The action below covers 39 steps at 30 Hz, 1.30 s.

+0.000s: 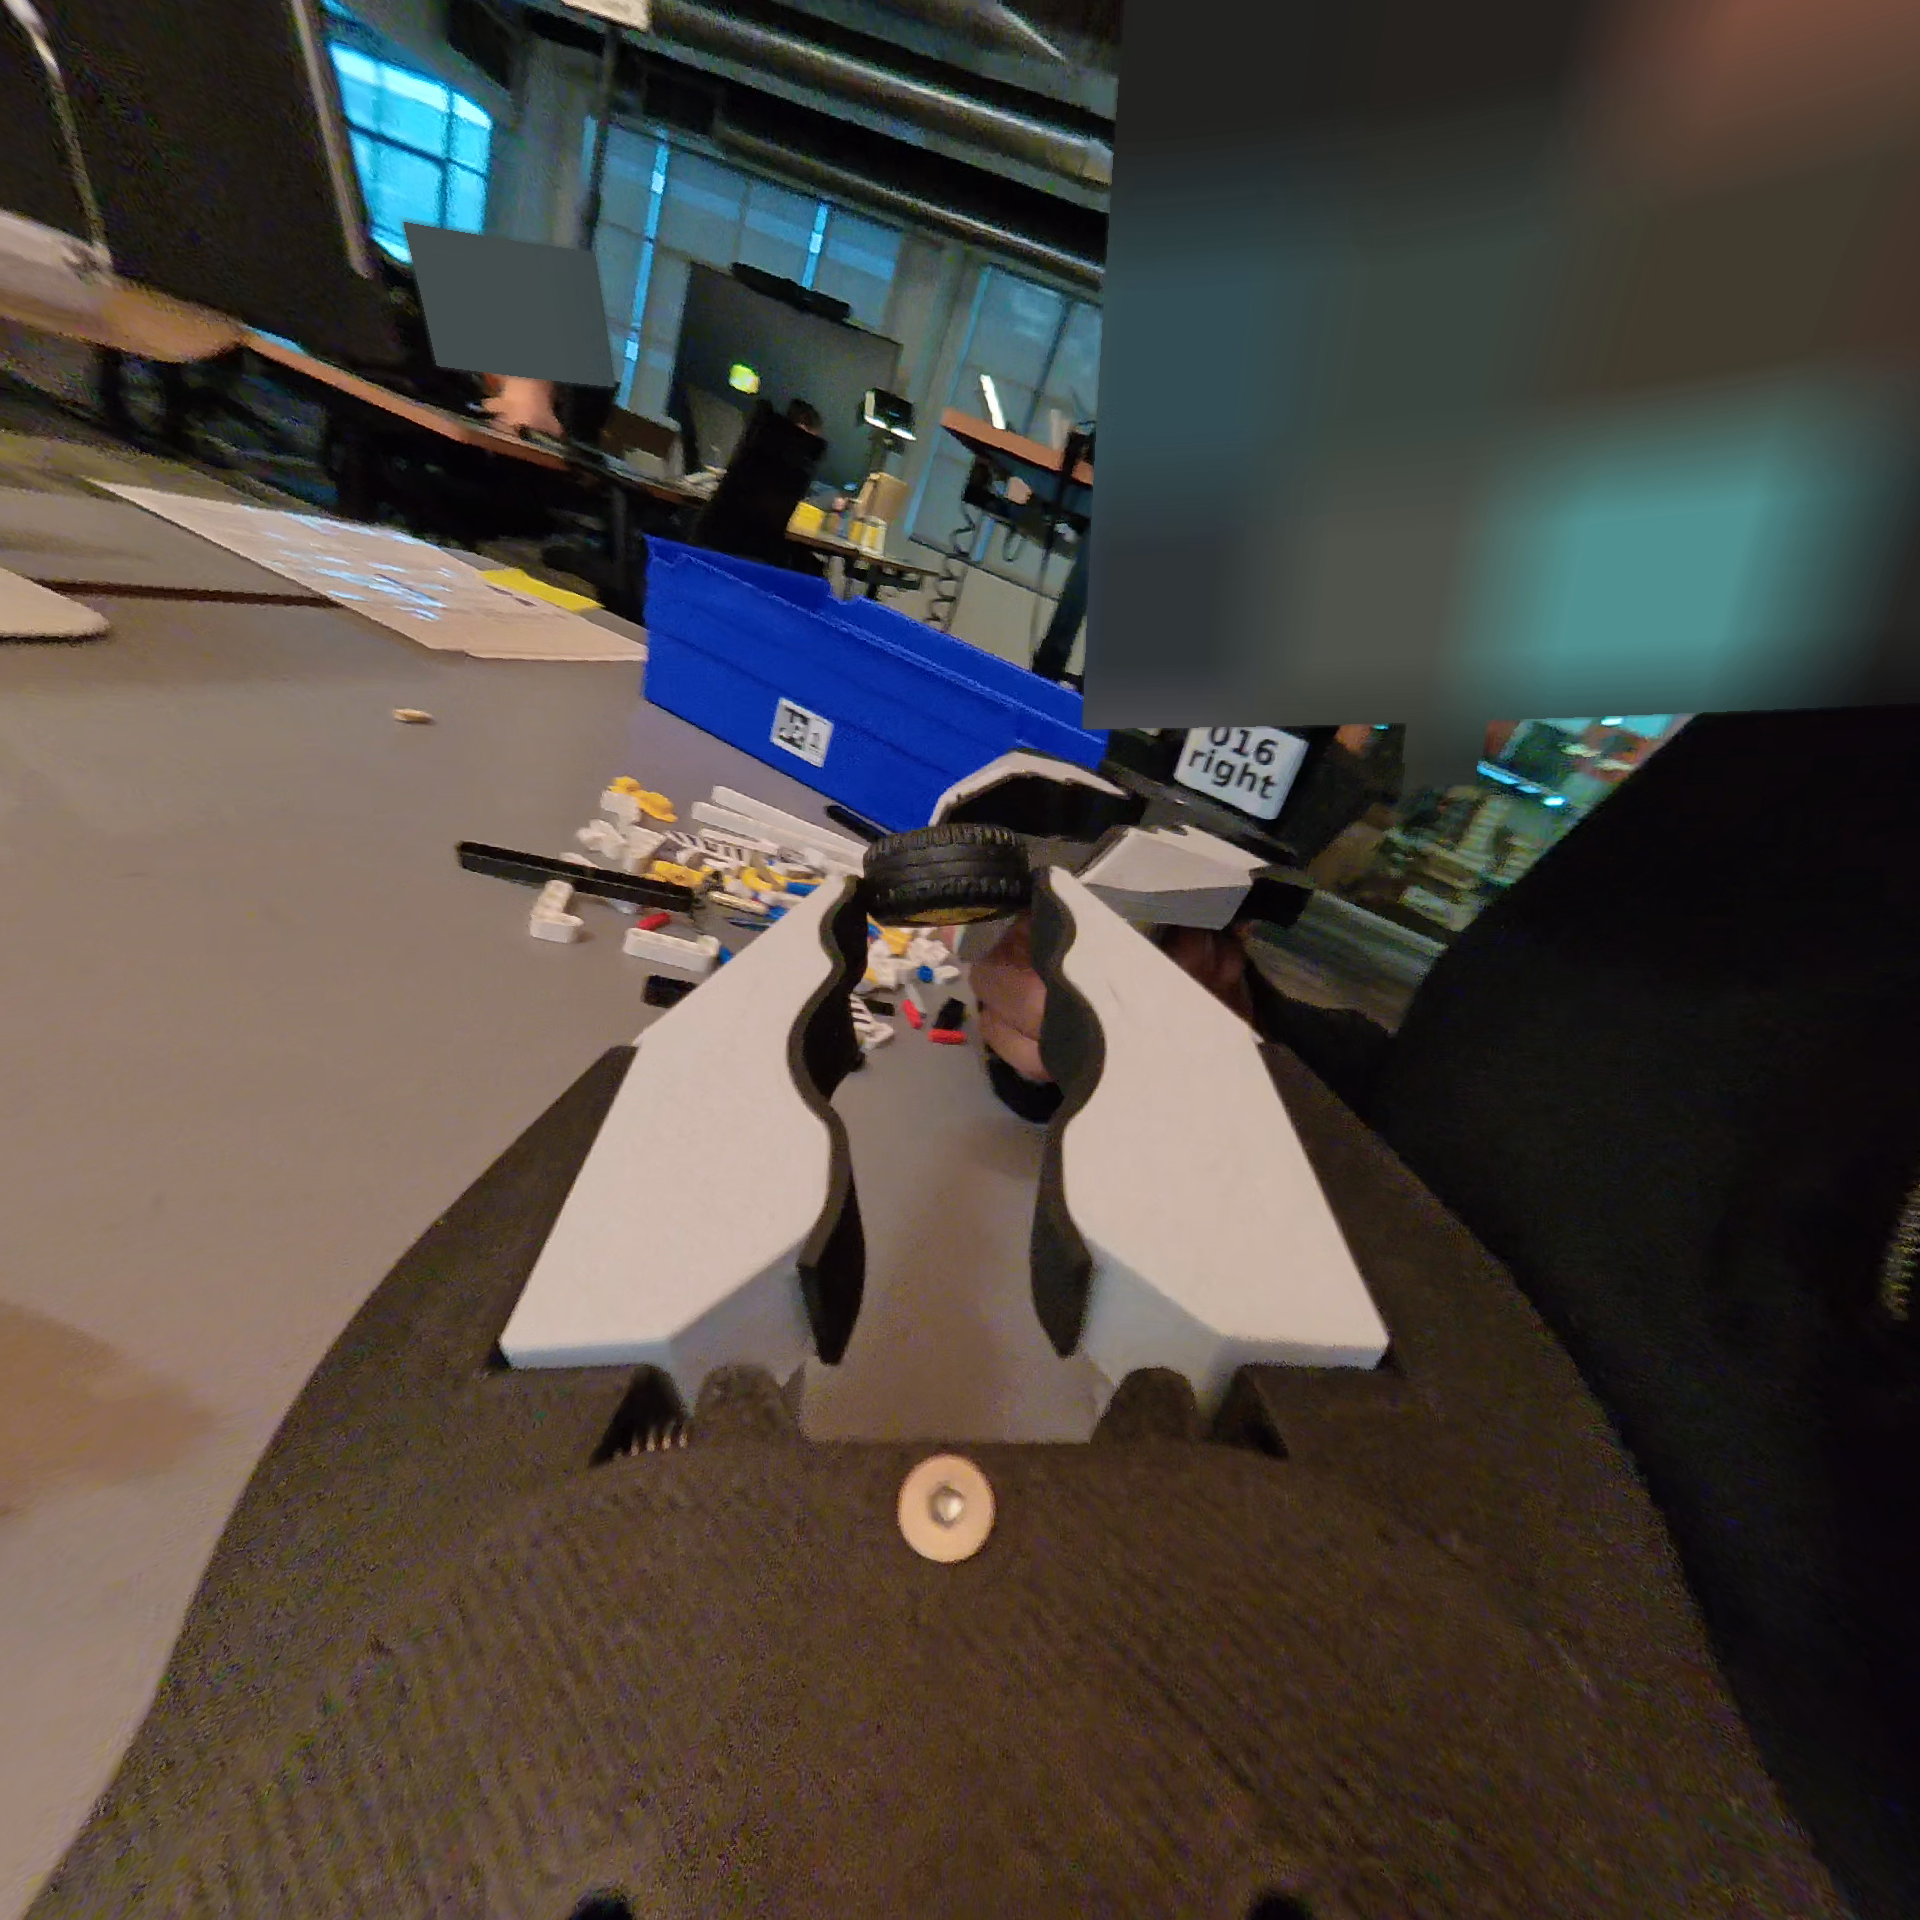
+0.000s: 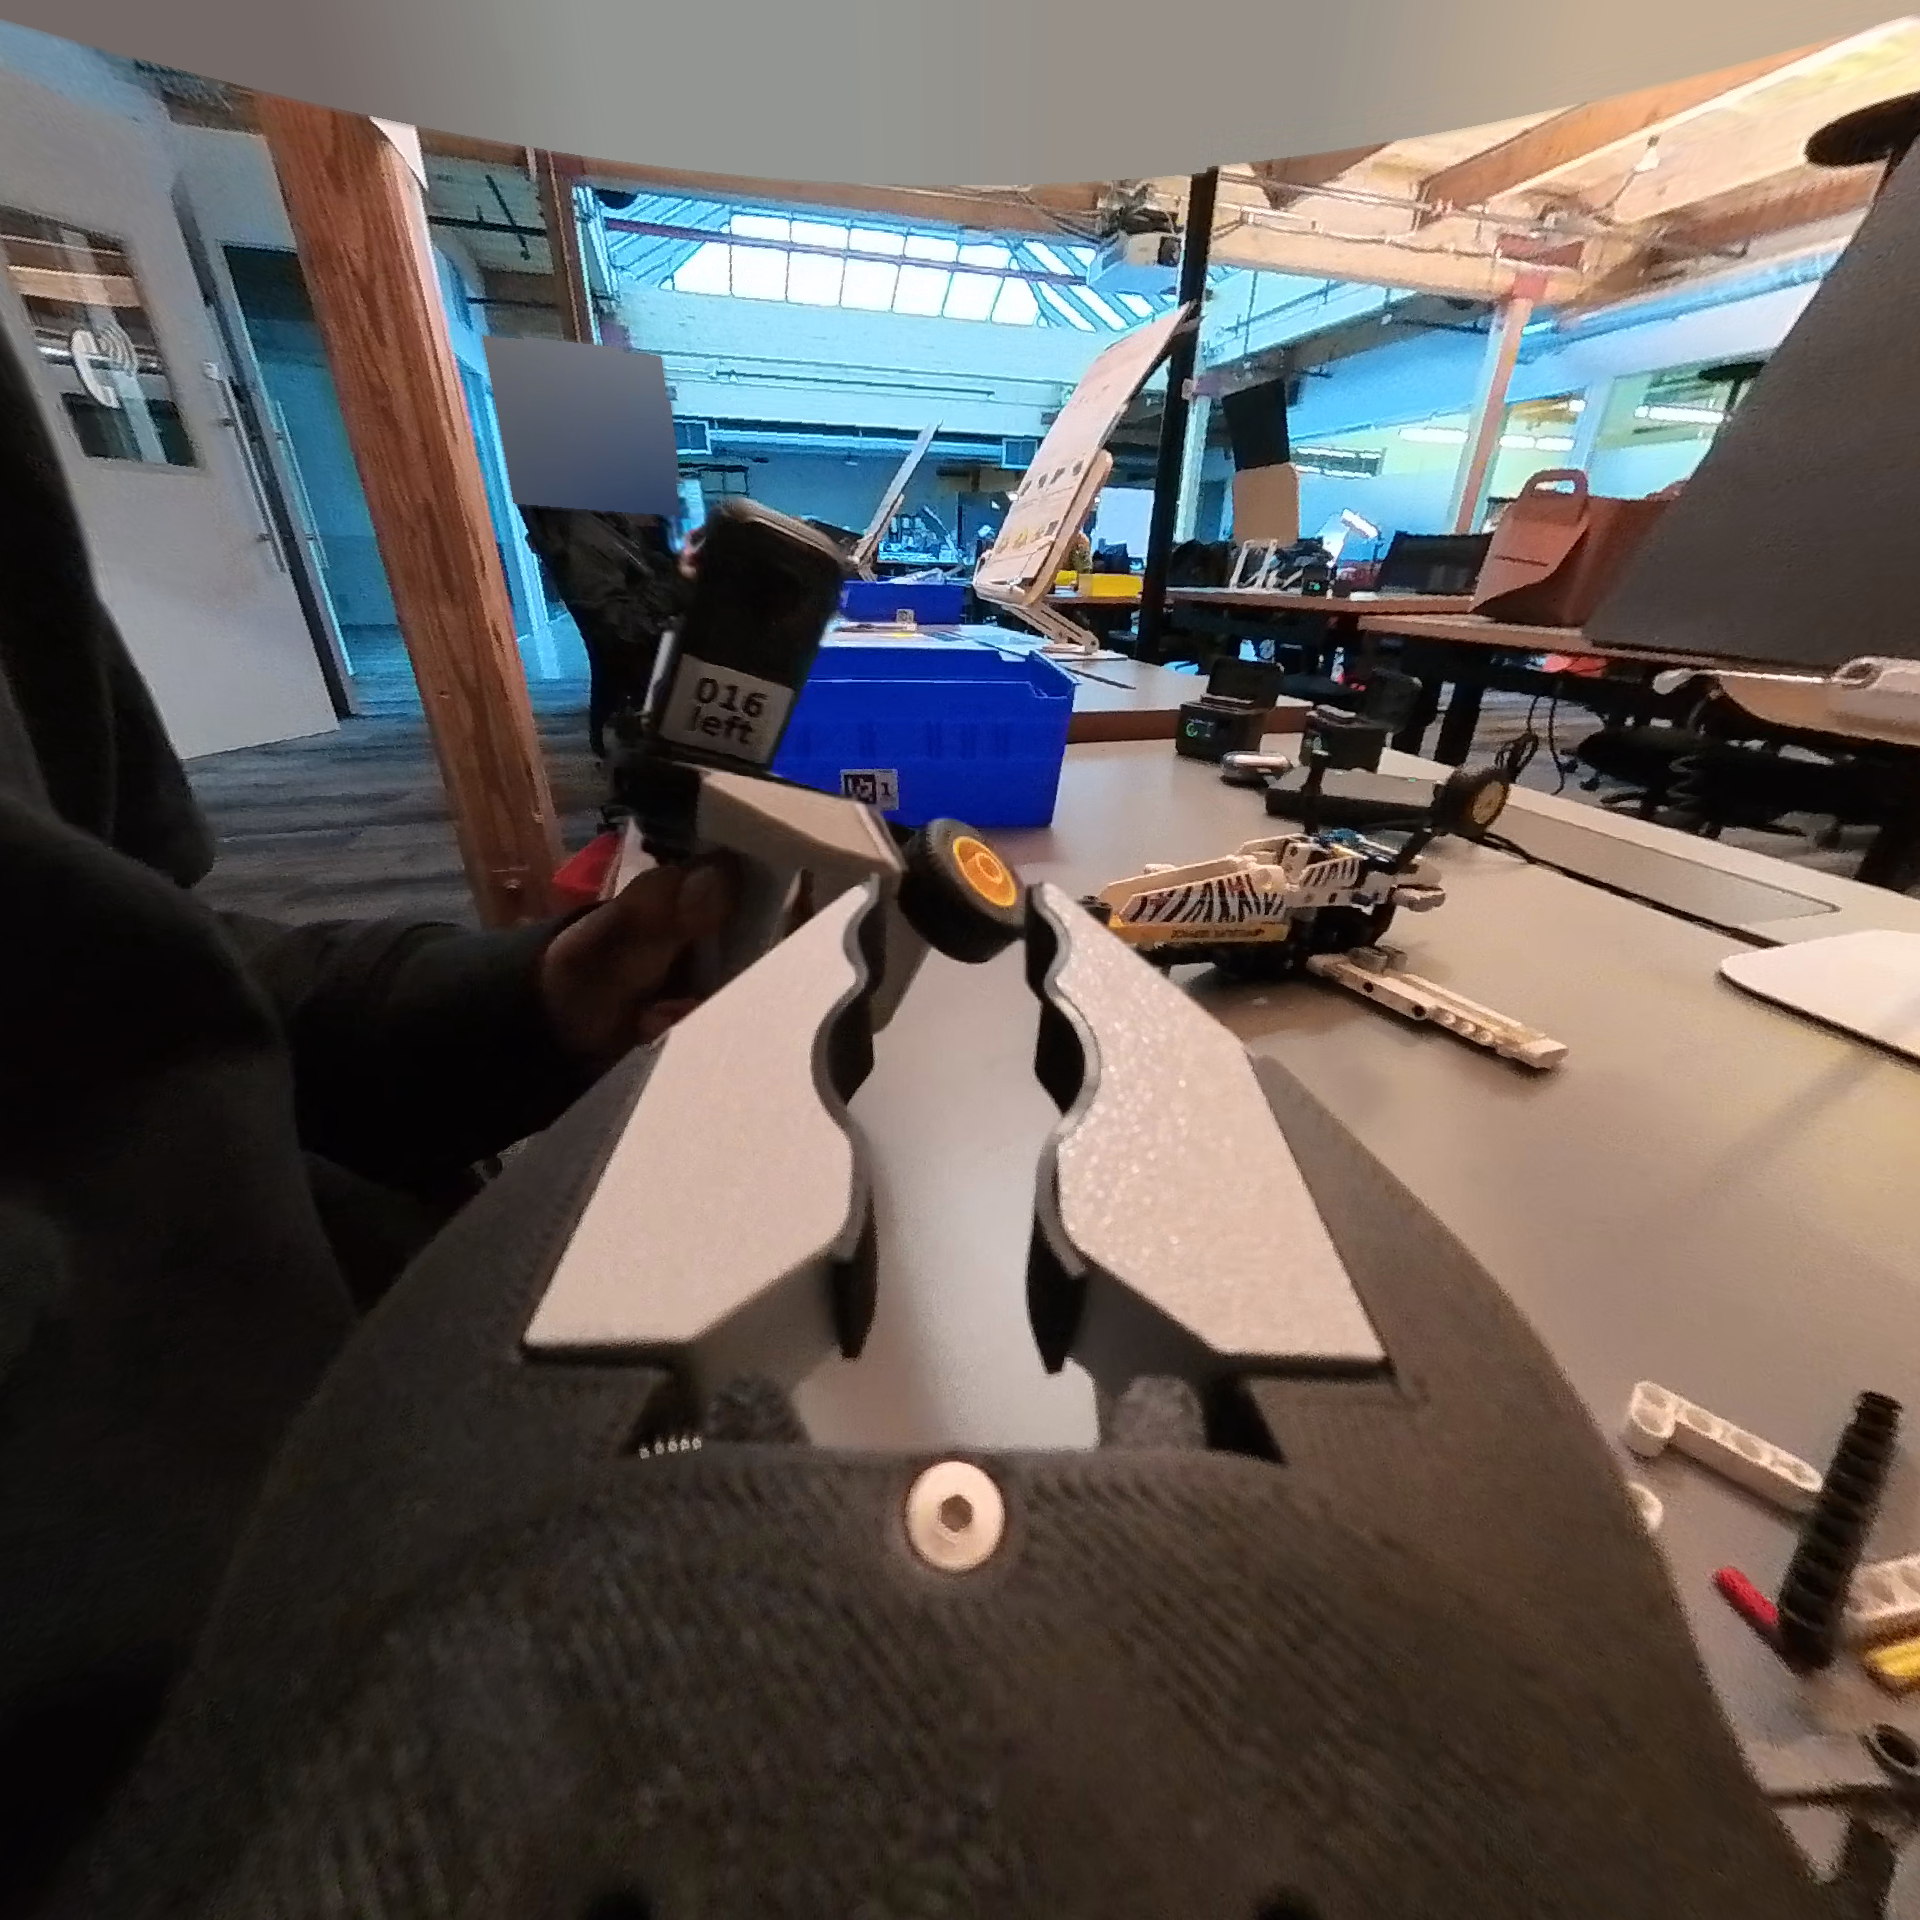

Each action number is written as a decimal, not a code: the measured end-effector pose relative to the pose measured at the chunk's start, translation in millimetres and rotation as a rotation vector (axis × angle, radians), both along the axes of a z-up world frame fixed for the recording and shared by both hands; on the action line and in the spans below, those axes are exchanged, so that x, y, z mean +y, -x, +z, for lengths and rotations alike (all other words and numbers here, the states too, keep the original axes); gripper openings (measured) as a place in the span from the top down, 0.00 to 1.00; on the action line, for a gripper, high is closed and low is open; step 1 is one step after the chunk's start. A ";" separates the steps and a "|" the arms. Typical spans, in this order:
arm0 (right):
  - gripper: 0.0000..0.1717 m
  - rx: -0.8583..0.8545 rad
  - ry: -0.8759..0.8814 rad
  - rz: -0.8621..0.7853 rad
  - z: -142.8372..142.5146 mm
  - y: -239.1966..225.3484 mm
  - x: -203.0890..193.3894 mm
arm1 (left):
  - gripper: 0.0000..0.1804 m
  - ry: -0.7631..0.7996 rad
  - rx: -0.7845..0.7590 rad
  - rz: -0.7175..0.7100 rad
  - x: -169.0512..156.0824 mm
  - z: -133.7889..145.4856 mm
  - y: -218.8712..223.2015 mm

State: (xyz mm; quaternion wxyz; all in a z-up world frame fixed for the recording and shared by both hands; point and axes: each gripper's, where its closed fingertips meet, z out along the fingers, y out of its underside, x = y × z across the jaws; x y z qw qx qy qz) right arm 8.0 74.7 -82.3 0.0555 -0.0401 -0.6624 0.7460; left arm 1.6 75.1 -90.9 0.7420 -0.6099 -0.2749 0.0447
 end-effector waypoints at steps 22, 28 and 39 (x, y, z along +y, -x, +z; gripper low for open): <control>0.93 0.026 0.033 0.076 8.5 -10.1 4.9 | 0.75 -0.174 -0.089 -0.166 2.3 8.2 -10.1; 0.94 -0.228 0.073 0.229 7.2 -8.2 5.7 | 0.92 -0.136 -0.057 -0.173 4.7 8.0 -14.8; 0.91 -0.326 0.155 0.201 12.4 5.0 11.5 | 0.94 -0.169 -0.131 -0.199 1.1 3.7 -10.9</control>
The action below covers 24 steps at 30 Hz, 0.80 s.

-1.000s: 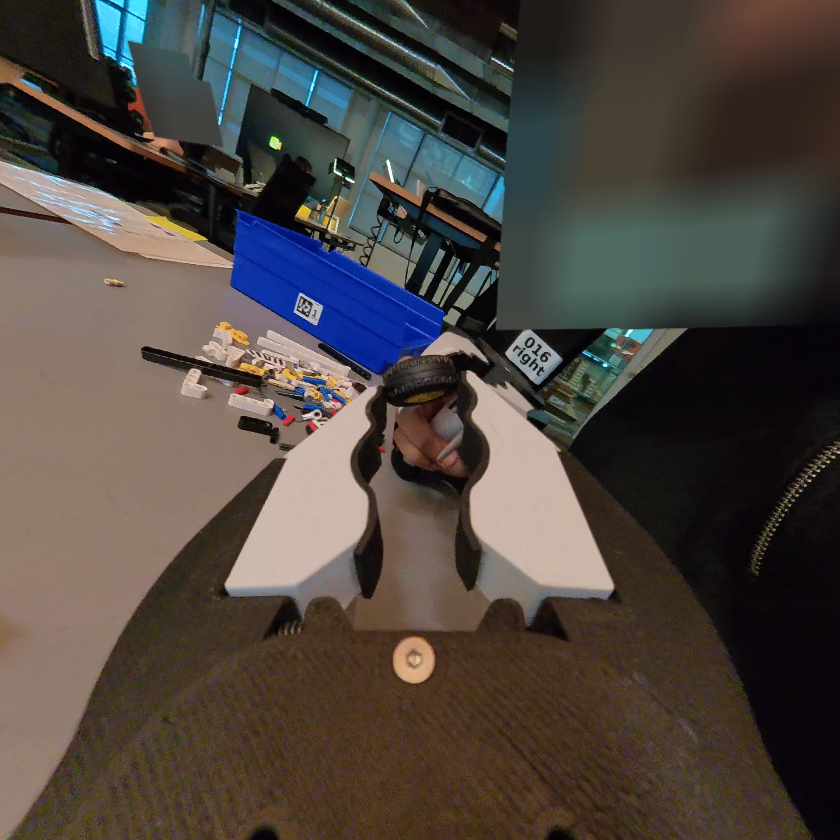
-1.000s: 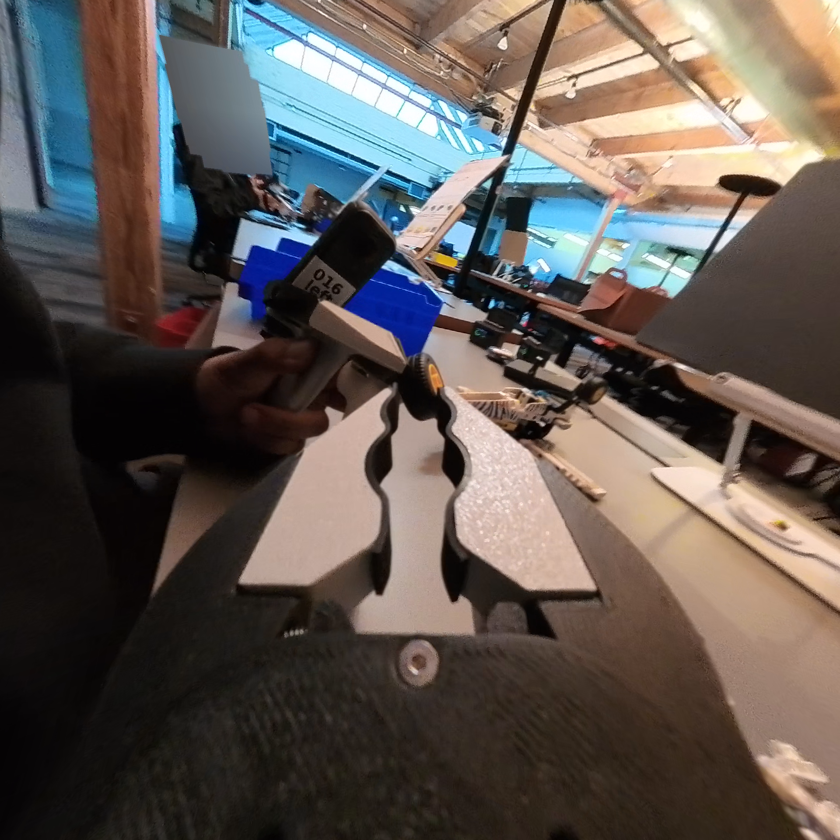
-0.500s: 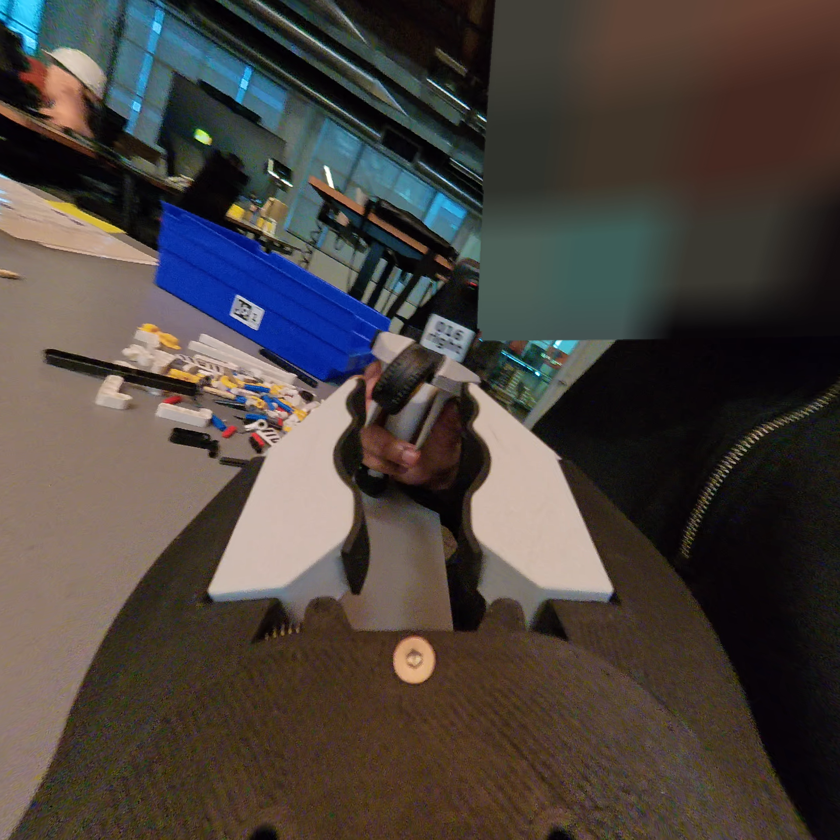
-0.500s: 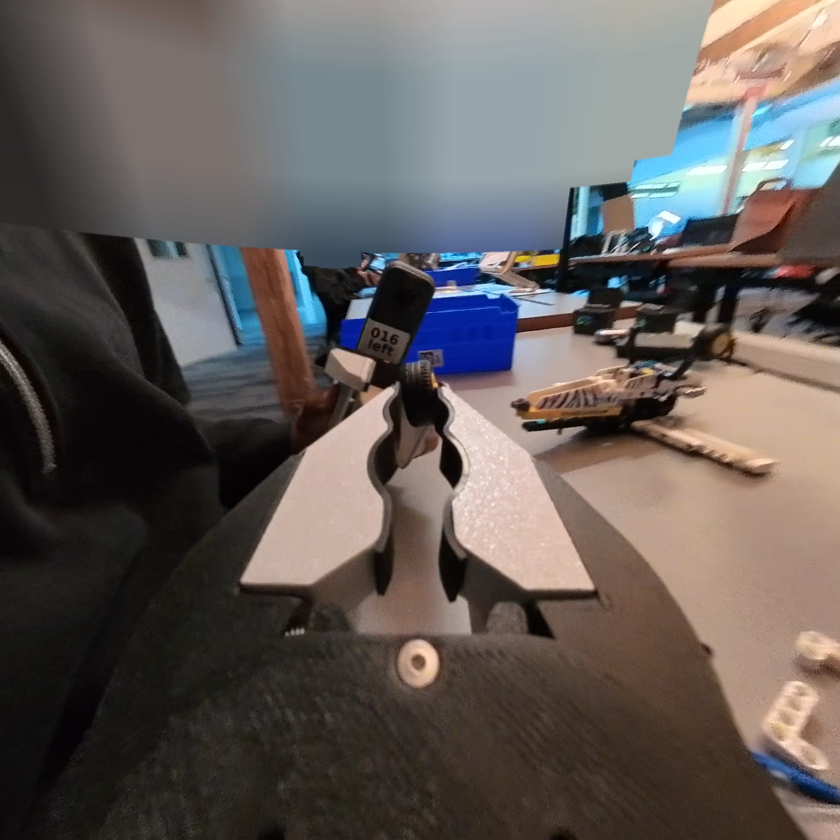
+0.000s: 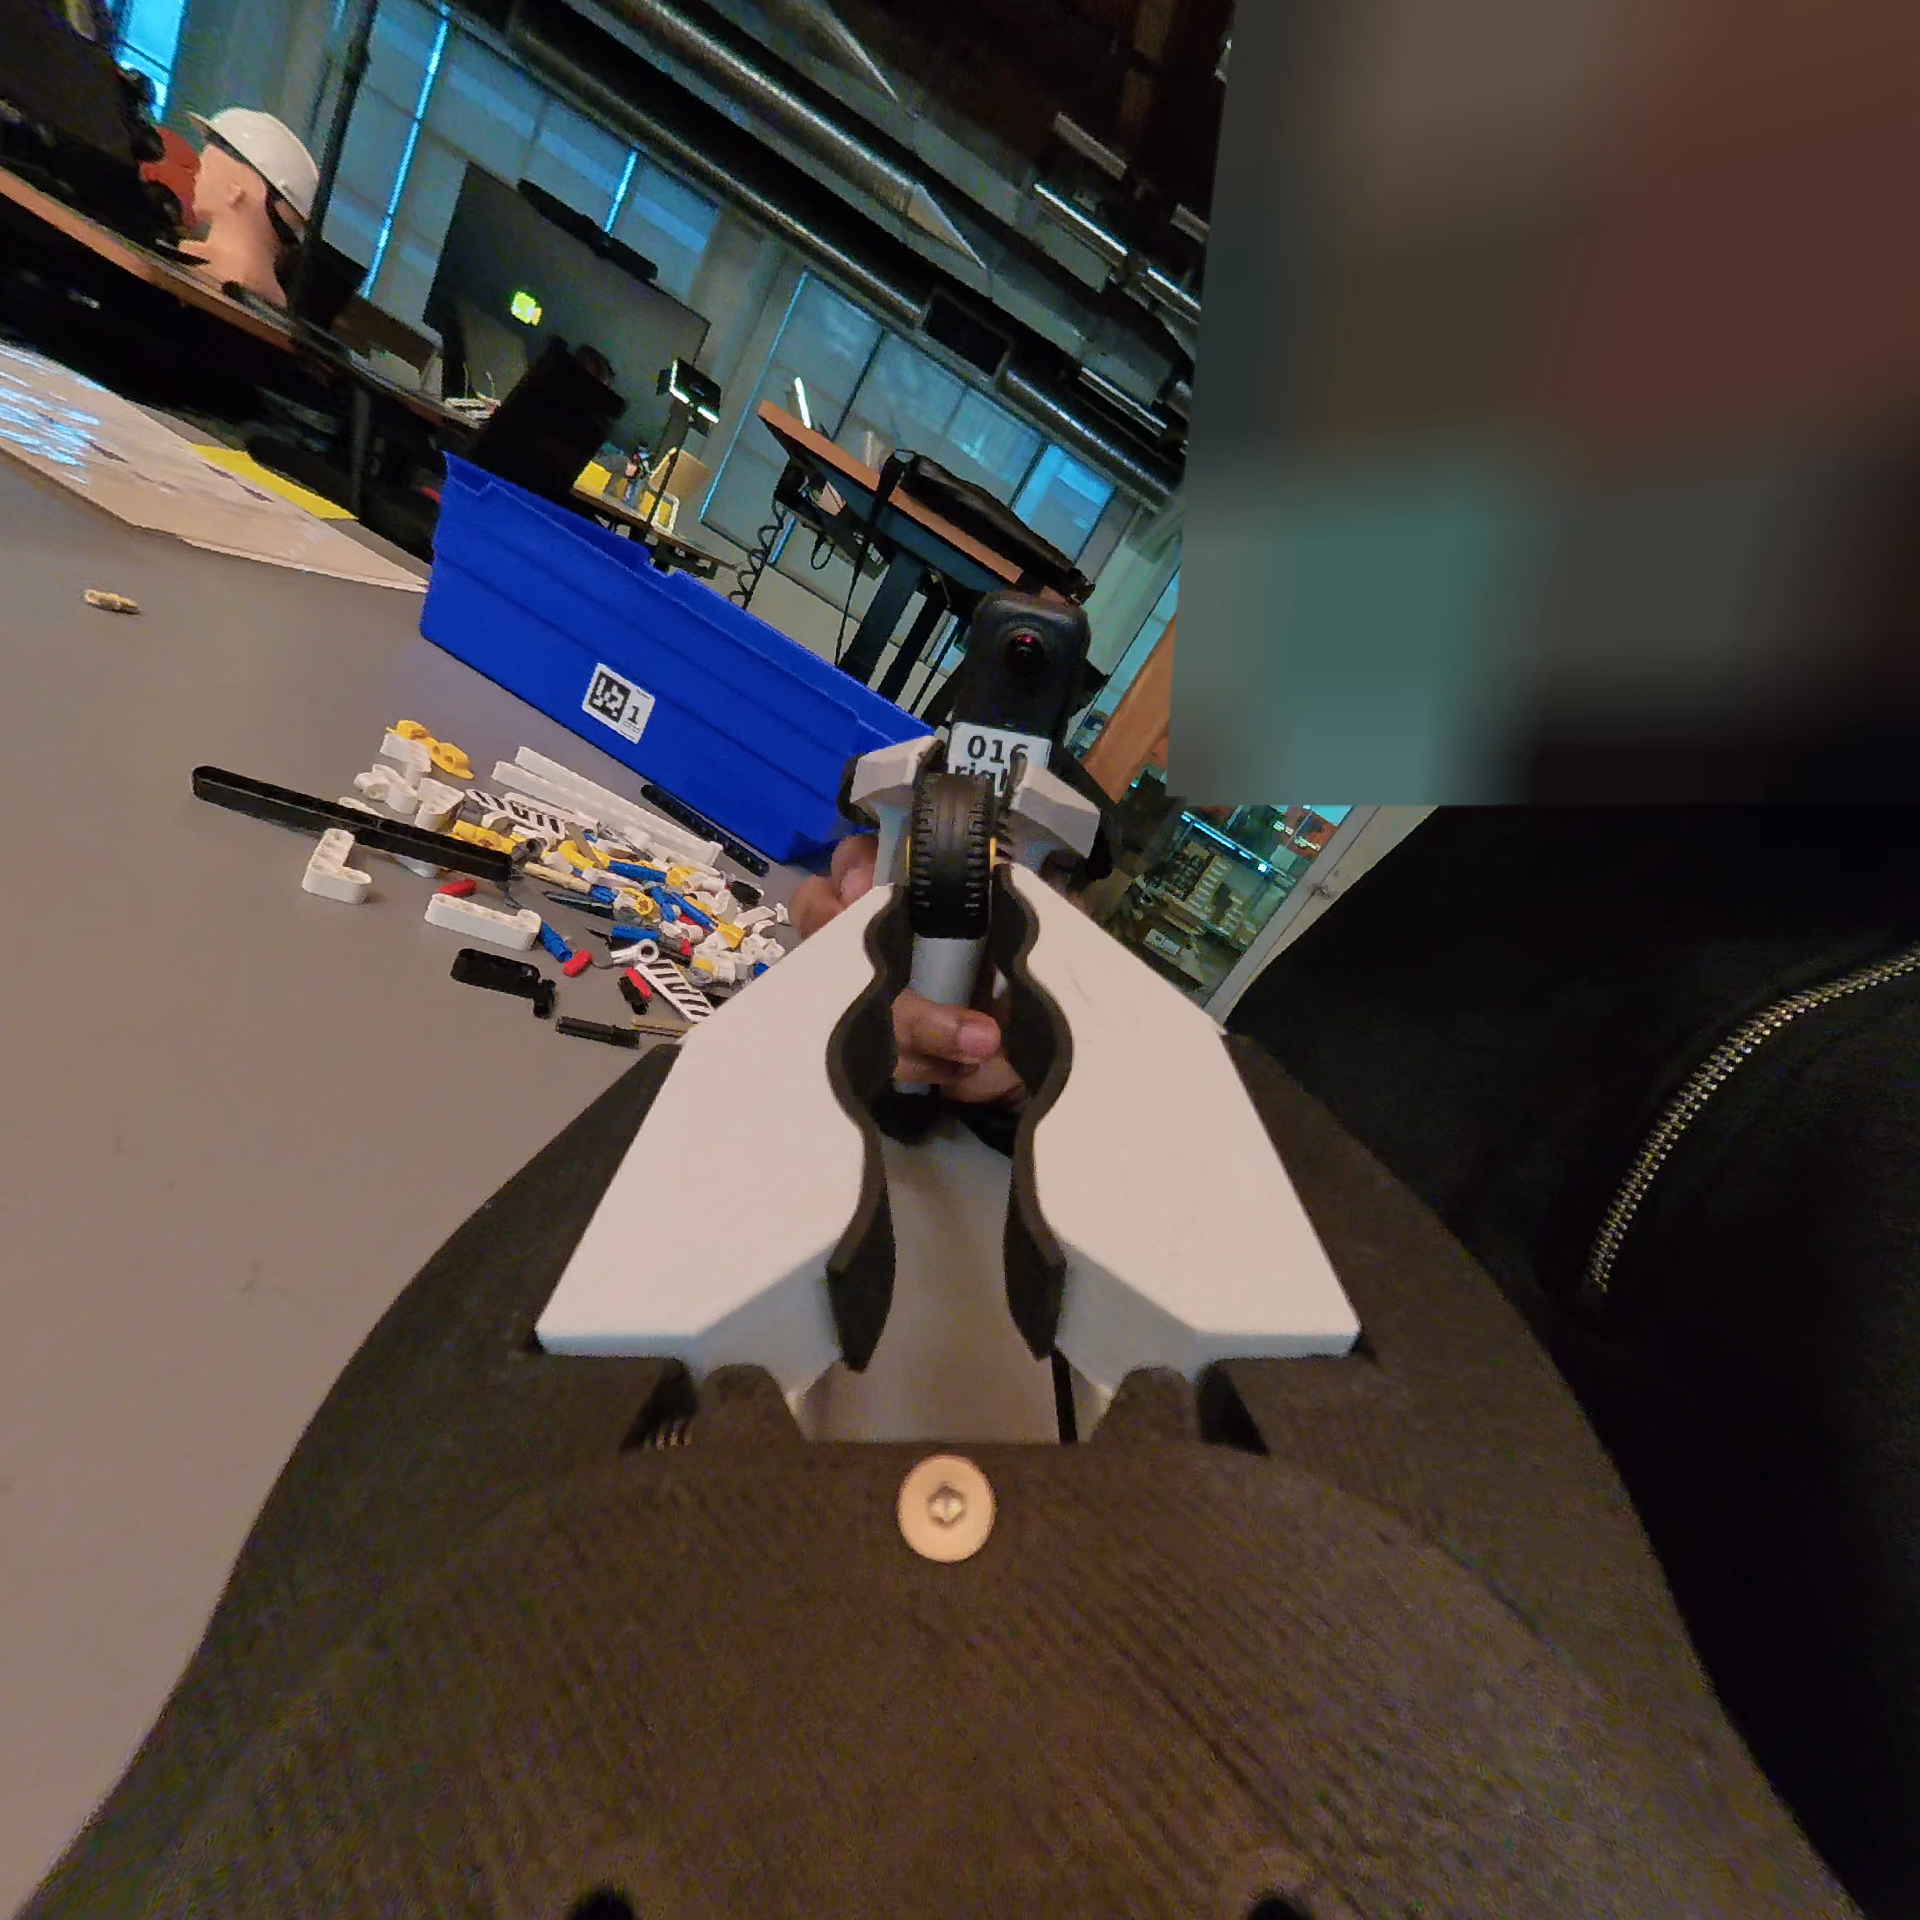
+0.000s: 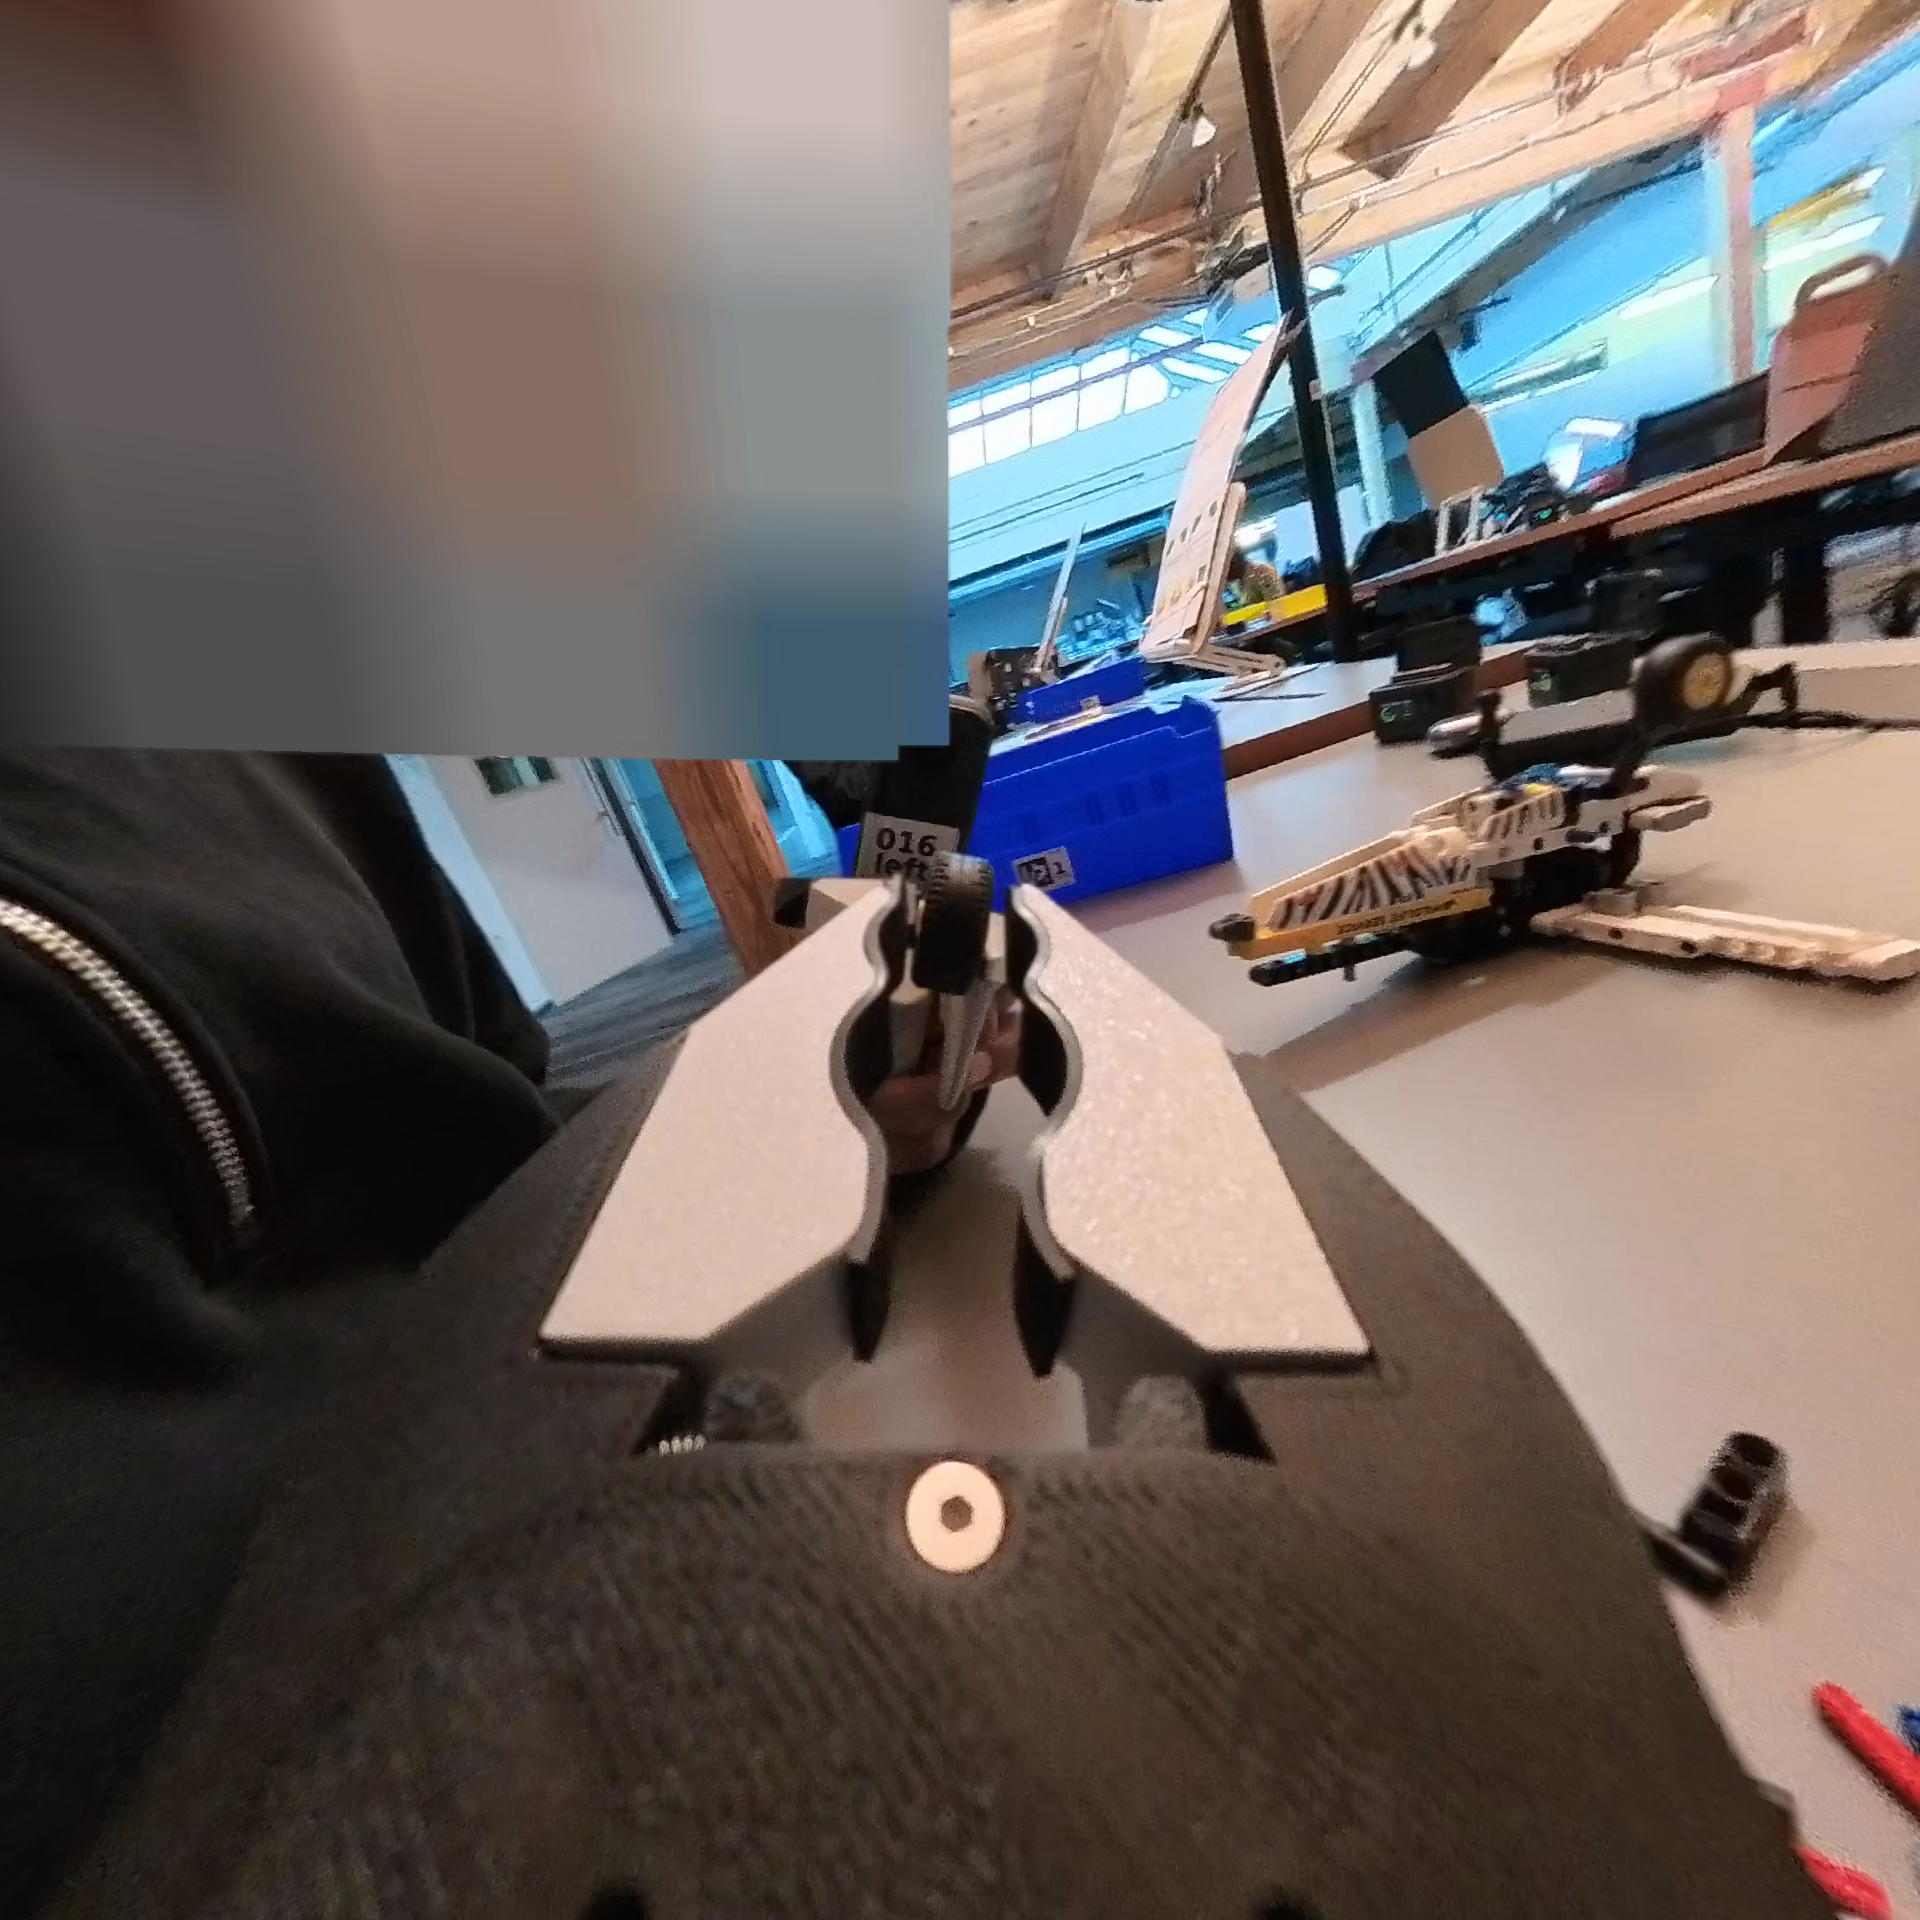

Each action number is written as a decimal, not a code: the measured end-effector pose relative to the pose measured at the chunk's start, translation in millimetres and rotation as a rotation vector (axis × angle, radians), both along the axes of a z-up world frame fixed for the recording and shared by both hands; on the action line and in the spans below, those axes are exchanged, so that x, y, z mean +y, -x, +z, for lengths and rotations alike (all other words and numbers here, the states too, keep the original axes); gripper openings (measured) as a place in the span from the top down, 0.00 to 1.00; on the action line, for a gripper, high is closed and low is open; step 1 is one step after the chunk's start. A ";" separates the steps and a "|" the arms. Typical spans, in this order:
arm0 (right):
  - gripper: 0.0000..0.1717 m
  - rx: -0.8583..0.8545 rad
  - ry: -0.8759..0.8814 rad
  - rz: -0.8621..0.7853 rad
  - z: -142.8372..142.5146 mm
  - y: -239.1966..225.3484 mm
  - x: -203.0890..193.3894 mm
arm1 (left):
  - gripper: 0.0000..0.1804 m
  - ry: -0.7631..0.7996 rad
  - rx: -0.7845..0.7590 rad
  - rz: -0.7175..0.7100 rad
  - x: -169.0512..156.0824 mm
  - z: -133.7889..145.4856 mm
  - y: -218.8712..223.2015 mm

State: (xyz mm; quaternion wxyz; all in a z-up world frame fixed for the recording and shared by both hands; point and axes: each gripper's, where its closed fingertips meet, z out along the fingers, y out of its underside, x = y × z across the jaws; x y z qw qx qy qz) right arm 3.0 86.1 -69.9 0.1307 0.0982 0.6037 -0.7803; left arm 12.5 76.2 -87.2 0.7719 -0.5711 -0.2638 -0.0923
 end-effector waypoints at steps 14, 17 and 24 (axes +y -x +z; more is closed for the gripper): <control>0.88 -0.079 -0.038 0.077 -6.4 -3.4 -7.3 | 0.94 0.009 0.000 -0.016 2.4 -0.8 -1.9; 0.89 -0.072 -0.044 0.083 -6.9 -4.9 -8.2 | 0.94 0.016 -0.002 -0.020 3.4 -1.6 -2.4; 0.94 -0.003 -0.090 0.041 -10.4 -4.2 -7.3 | 0.94 0.036 -0.021 -0.009 4.8 -4.9 -0.9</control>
